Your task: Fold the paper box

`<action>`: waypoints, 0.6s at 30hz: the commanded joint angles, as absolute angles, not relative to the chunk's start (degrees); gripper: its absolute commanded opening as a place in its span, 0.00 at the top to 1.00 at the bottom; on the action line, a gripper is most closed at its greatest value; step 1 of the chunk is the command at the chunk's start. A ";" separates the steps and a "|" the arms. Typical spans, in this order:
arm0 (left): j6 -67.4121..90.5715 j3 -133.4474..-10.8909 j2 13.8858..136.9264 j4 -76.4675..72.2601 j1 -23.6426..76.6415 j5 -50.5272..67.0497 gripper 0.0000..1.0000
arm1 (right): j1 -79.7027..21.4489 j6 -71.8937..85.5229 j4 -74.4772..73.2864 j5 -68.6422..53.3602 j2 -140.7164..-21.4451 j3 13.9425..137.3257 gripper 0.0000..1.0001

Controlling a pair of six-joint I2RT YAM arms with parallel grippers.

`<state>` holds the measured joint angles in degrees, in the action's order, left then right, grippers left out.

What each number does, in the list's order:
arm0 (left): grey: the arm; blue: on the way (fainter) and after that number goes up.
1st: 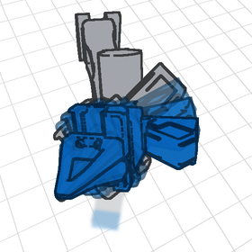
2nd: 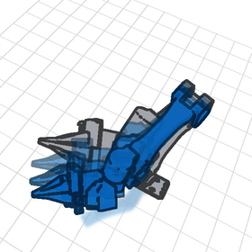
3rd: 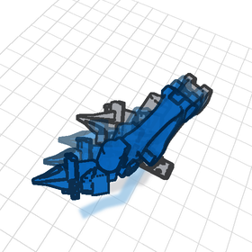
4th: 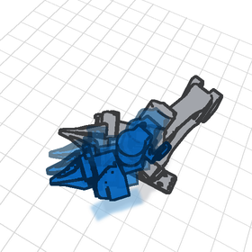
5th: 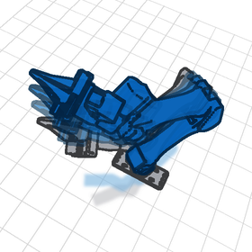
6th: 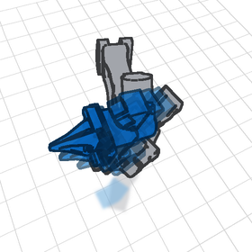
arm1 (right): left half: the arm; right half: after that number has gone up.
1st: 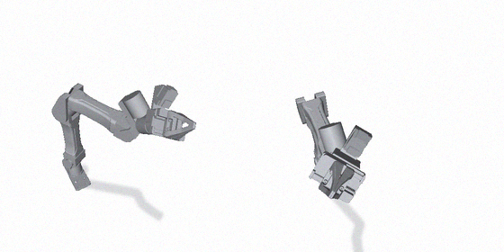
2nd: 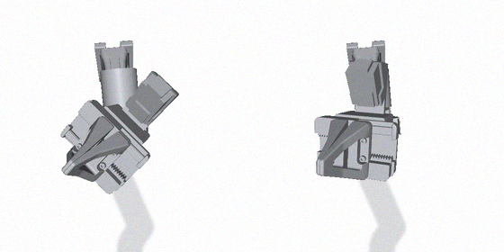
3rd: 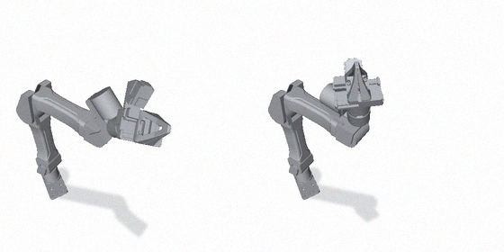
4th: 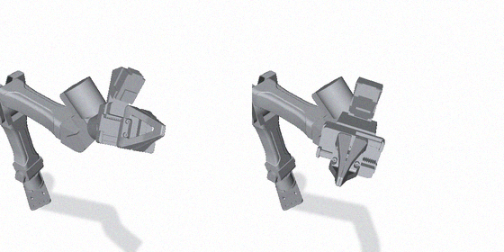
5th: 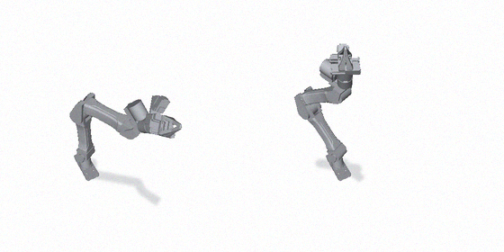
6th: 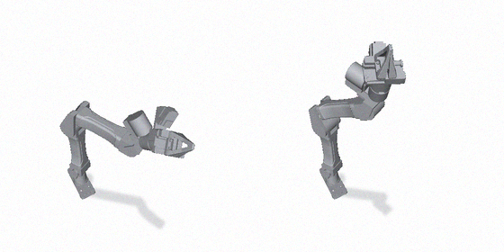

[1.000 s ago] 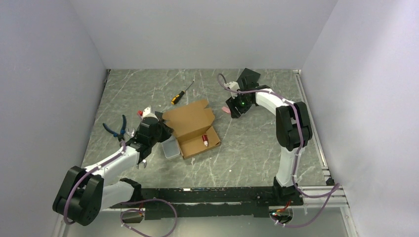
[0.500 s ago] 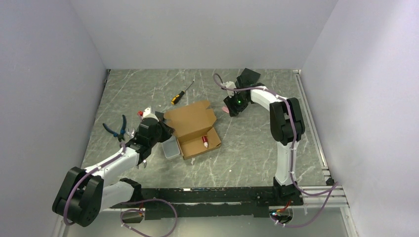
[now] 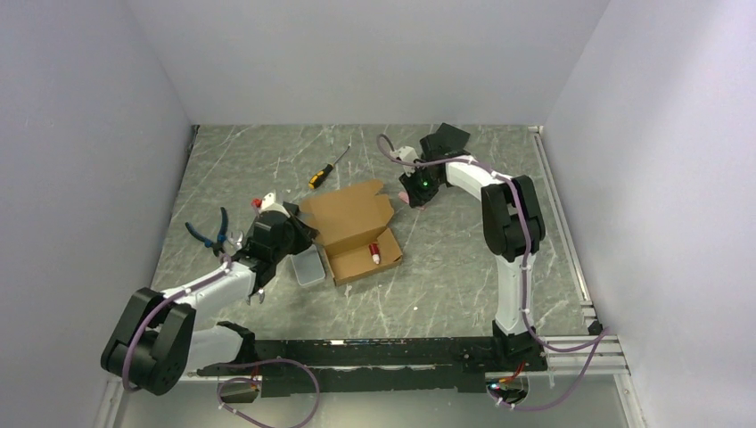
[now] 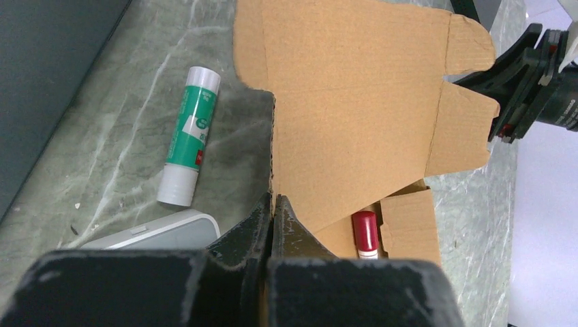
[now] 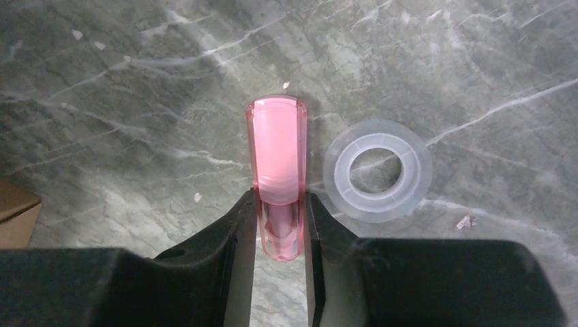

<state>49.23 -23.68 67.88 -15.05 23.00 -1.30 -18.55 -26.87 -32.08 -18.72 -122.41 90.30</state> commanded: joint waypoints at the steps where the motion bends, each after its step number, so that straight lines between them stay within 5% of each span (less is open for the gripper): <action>1: 49.79 -24.60 69.46 -19.43 22.85 -0.18 0.97 | -17.43 -28.18 -31.07 -21.19 -117.47 85.94 0.96; 18: 50.05 -28.20 79.43 -26.51 23.23 3.34 0.97 | -17.45 -33.99 -37.17 -38.72 -87.13 68.32 0.97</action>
